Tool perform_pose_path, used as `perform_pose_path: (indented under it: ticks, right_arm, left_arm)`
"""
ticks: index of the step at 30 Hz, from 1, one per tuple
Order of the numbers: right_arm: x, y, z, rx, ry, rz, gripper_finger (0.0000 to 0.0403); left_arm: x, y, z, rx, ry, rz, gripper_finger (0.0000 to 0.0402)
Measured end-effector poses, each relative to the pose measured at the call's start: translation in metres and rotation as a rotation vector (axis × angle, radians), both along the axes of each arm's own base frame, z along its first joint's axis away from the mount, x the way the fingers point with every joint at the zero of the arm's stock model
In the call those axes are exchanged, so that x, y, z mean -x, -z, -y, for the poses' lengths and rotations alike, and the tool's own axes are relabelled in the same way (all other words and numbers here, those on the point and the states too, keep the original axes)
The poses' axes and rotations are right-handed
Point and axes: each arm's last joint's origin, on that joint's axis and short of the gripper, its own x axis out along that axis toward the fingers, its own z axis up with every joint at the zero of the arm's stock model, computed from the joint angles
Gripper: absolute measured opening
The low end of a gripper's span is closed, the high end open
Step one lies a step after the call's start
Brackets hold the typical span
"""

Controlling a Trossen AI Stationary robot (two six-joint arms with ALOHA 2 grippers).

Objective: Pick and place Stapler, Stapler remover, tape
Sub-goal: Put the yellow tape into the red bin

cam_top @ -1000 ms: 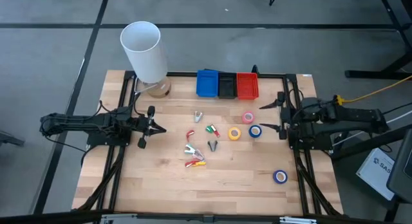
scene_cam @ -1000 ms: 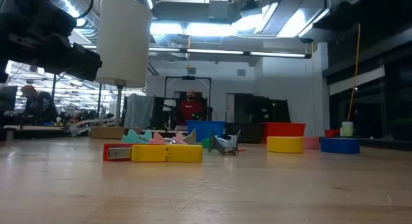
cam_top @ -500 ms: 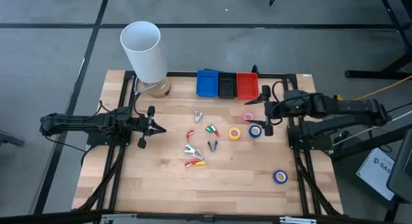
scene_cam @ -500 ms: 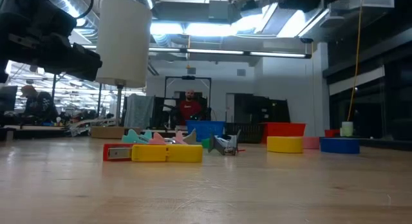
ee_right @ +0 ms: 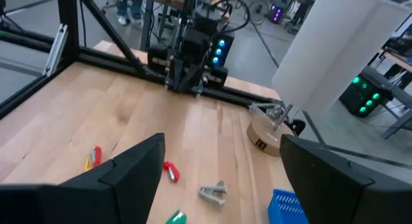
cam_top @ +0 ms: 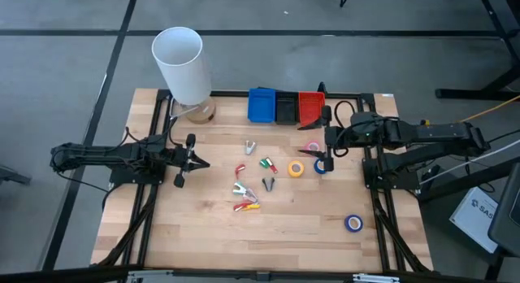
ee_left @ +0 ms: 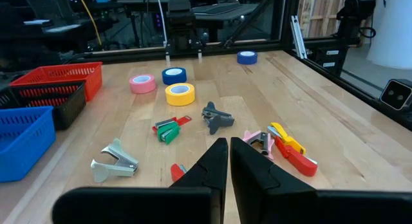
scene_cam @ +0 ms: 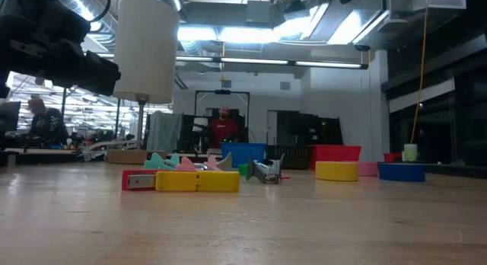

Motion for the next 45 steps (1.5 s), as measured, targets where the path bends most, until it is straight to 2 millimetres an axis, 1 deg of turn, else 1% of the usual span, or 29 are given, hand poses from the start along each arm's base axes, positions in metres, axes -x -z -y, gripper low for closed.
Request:
perform_pose_path:
  ticks: [4, 6, 8, 11, 14, 15, 17, 18, 20, 22, 24, 29, 33, 39, 45]
  right_arm:
    - [-0.011, 0.004, -0.004, 0.001, -0.012, 0.003, 0.031]
    - [-0.018, 0.009, -0.007, 0.002, -0.026, -0.025, 0.031]
    - [-0.026, 0.009, -0.01, 0.005, -0.036, -0.06, 0.031]
    - [-0.037, -0.001, -0.013, 0.009, -0.044, -0.117, 0.031]
    - [-0.047, -0.013, -0.017, 0.019, -0.053, -0.239, 0.031]
    - [-0.051, -0.016, -0.017, 0.037, -0.061, -0.281, 0.031]
    - [-0.059, -0.023, -0.019, 0.141, -0.112, -0.342, 0.031]
    - [-0.063, -0.024, -0.019, 0.183, -0.134, -0.374, 0.031]
    - [-0.071, -0.022, -0.023, 0.211, -0.167, -0.45, 0.031]
    - [-0.074, -0.015, -0.027, 0.219, -0.19, -0.55, 0.031]
    - [-0.077, -0.006, -0.033, 0.223, -0.219, -0.612, 0.031]
    - [-0.085, 0.018, -0.046, 0.181, -0.331, -0.696, 0.031]
    - [-0.085, 0.042, -0.051, 0.114, -0.438, -0.799, 0.031]
    - [-0.08, 0.084, -0.047, 0.094, -0.439, -0.961, 0.031]
    - [-0.068, 0.121, -0.039, 0.077, -0.422, -1.048, 0.031]
  left_arm:
    - [0.0, 0.0, 0.0, 0.0, 0.0, 0.0, 0.0015]
    - [0.0, 0.0, 0.0, 0.0, 0.0, 0.0, 0.0015]
    - [0.0, 0.0, 0.0, 0.0, 0.0, 0.0, 0.0015]
    - [0.0, 0.0, 0.0, 0.0, 0.0, 0.001, 0.0015]
    - [0.0, 0.0, 0.0, 0.0, 0.0, 0.0, 0.0016]
    - [0.0, 0.0, 0.0, 0.0, 0.0, 0.0, 0.0015]
    - [0.0, 0.0, 0.0, 0.0, 0.0, 0.0, 0.0015]
    - [0.0, 0.0, 0.0, 0.0, 0.0, 0.0, 0.0015]
    - [0.0, 0.0, 0.0, 0.0, 0.0, 0.0, 0.0015]
    - [0.0, 0.0, 0.0, 0.0, 0.0, 0.0, 0.0015]
    - [0.0, 0.0, 0.0, 0.0, 0.0, 0.0, 0.0015]
    - [0.0, 0.0, 0.0, 0.0, 0.0, 0.0, 0.0015]
    - [0.0, 0.0, 0.0, 0.0, 0.0, 0.0, 0.0016]
    - [0.0, 0.0, 0.0, 0.0, 0.0, 0.0, 0.0015]
    - [0.0, 0.0, 0.0, 0.0, 0.0, -0.002, 0.0015]
